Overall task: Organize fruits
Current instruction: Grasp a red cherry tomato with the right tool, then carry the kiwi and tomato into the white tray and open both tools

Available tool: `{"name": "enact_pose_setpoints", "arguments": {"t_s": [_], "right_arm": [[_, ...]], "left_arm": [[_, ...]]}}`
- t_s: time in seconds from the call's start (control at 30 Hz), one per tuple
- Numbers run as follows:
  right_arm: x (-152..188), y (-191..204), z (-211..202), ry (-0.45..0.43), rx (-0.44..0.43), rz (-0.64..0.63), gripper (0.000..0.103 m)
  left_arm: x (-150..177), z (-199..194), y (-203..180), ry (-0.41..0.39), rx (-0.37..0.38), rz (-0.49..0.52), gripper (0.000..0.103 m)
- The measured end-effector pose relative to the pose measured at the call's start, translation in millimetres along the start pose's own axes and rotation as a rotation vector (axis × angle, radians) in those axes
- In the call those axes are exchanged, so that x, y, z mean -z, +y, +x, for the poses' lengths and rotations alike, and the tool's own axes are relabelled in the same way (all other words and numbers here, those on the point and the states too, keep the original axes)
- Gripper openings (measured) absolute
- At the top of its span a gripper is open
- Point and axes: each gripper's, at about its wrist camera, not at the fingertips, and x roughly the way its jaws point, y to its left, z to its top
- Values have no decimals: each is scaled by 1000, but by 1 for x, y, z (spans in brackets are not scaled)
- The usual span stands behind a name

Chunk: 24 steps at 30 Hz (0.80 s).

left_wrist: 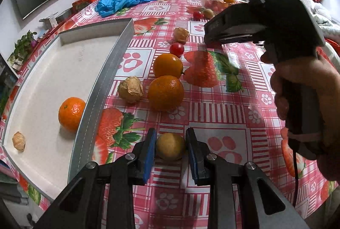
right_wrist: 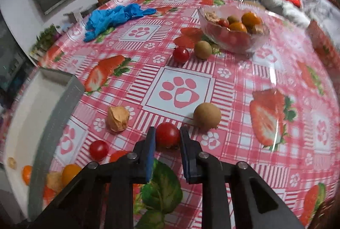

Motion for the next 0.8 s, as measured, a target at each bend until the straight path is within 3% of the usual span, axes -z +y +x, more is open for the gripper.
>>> {"name": "enact_pose_setpoints", "arguments": {"t_s": [0.2,0.4,0.8], "right_arm": [[11,-16,-22,28,-112,34,24],[19,-14,-48,25,-157,22,24],[19,47,-73,18,-242,-84,24]], "left_arm": [[-1,-3,9,21,24,-42,30],[-4,-20,26,11,31,-80,30],[-5,-43,81,-30,-55,-145,30]]}}
